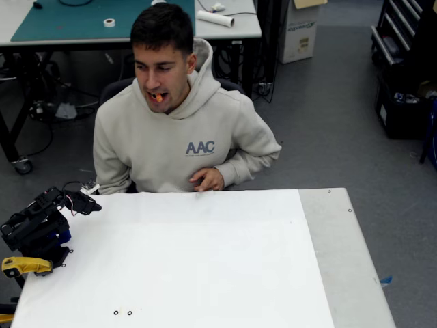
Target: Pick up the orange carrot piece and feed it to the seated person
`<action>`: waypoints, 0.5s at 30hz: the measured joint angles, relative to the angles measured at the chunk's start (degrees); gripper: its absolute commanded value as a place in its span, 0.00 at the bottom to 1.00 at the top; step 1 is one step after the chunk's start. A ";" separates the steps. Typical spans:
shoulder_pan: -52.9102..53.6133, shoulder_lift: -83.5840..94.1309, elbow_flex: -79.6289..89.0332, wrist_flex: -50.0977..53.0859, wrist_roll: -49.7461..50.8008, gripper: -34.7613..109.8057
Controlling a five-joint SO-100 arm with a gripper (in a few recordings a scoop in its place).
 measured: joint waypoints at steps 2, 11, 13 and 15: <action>0.00 0.00 0.00 0.00 0.00 0.22; 0.00 0.00 0.00 0.00 -0.70 0.22; 0.00 0.00 0.00 0.00 -0.35 0.22; 0.00 0.00 0.00 0.00 0.00 0.22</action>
